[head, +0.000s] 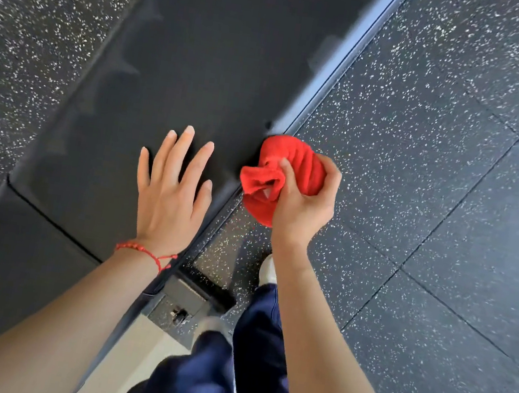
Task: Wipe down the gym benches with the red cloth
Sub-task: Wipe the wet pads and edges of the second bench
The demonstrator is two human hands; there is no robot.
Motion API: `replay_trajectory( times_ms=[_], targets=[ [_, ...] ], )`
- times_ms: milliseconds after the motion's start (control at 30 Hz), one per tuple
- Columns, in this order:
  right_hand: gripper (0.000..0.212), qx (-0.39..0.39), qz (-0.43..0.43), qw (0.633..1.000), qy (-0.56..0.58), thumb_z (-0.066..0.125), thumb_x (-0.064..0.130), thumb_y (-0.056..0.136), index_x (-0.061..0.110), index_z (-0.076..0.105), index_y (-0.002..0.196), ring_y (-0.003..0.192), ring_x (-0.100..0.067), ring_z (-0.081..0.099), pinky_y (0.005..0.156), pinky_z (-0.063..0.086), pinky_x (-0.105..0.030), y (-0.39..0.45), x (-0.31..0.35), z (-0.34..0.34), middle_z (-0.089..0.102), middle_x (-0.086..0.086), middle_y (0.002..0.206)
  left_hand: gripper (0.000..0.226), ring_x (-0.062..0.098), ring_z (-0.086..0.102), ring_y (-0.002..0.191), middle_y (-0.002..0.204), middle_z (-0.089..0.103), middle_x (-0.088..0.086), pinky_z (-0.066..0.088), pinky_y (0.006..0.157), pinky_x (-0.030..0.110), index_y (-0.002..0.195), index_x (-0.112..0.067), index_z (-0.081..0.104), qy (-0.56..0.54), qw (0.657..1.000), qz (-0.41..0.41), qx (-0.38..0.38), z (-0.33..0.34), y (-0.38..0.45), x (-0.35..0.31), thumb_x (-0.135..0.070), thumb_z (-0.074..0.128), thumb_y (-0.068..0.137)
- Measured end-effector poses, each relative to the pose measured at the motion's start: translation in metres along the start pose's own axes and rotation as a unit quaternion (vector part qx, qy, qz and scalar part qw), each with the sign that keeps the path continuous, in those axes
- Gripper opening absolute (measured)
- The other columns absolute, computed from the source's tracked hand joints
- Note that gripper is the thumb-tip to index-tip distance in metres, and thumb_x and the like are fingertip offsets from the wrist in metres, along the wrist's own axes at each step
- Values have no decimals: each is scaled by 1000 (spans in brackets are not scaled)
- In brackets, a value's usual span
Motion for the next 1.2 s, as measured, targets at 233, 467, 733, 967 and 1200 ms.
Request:
replay_trajectory(
  times_ms=[233, 467, 733, 967, 1200],
  targets=[
    [39, -23, -6, 1000, -6, 78, 26, 69, 20, 58, 102, 92, -9, 57, 82, 37, -11, 47, 23, 6, 64, 5, 99, 48, 37, 28, 135, 147, 34, 18, 17, 106, 59, 137, -11, 44, -13, 1000, 16, 2, -7, 32, -11, -23, 38, 90],
    [39, -33, 42, 999, -12, 78, 31, 69, 31, 54, 100, 93, -13, 57, 85, 42, -25, 20, 9, 5, 63, 5, 100, 49, 38, 28, 135, 147, 33, 18, 17, 106, 60, 137, -10, 44, -33, 997, 67, 13, -4, 91, -36, -22, 37, 90],
    [38, -87, 42, 995, 20, 79, 24, 68, 31, 56, 97, 91, -1, 55, 88, 42, -21, 46, 18, 12, 61, 13, 95, 49, 35, 27, 136, 149, 32, 15, 16, 107, 60, 139, -14, 43, 9, 992, 126, 24, 5, 118, -42, -24, 35, 92],
    [39, -127, 26, 991, 24, 78, 23, 69, 18, 58, 102, 93, -9, 57, 89, 42, -24, 108, 45, 19, 64, 4, 99, 49, 32, 26, 137, 149, 33, 14, 15, 107, 58, 139, -17, 42, 17, 992, 126, 8, 8, 118, -40, -25, 39, 91],
    [36, -105, 53, 993, 19, 76, 23, 72, 22, 58, 102, 93, -7, 56, 85, 40, -17, 101, 37, 19, 63, 7, 99, 47, 34, 27, 135, 147, 34, 14, 15, 107, 59, 137, -17, 43, -9, 994, 110, 3, 2, 130, -49, -24, 40, 91]
  ],
)
Point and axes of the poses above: each hand's wrist, its own y-axis towards the middle knuckle, its own z-axis out of the palm, x = y × z, the point moved 4 cm from there along y, towards the middle knuckle
